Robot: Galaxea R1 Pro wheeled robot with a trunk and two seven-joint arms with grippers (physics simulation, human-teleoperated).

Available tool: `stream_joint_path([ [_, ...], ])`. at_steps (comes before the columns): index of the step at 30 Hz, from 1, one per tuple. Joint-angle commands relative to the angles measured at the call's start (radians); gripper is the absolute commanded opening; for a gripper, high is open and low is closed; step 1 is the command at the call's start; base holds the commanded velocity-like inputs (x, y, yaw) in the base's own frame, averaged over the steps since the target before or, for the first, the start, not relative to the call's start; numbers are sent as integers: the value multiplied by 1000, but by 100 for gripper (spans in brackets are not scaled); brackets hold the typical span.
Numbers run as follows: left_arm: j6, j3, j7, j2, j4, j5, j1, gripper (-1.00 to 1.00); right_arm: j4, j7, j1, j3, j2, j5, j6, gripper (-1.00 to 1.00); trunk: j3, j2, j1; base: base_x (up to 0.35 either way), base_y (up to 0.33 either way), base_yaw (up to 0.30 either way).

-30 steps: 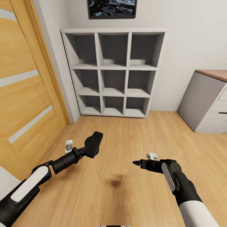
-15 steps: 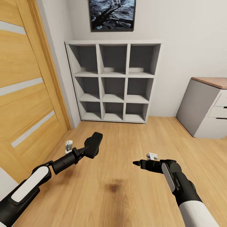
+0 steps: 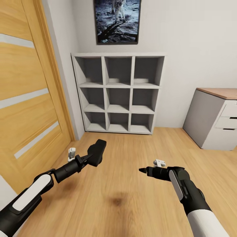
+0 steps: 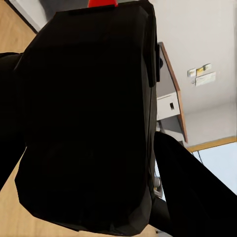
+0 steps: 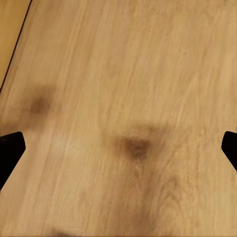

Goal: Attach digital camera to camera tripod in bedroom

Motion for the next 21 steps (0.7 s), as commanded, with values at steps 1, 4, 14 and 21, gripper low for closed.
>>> stream_joint_path([
  [1,2,-2,-4,1,1,6,-1,-100,-1,1,-1,-2,-1,-3,5,100,3,0,-1,0,0,0],
  [4,2,-2,-4,1,1,7,-1,-100,-2,2,-1,-2,-9,-3,5,100,15,1,-2,0,0,0],
  [14,2,-2,-4,2,2,4,-1,-100,-4,10,-1,-29,-42,-5,5,100,53,3,-6,0,0,0],
  [21,-4,-2,-2,1,3,0,-1,-100,-5,54,-1,-149,-87,-6,6,100,80,5,-10,0,0,0],
])
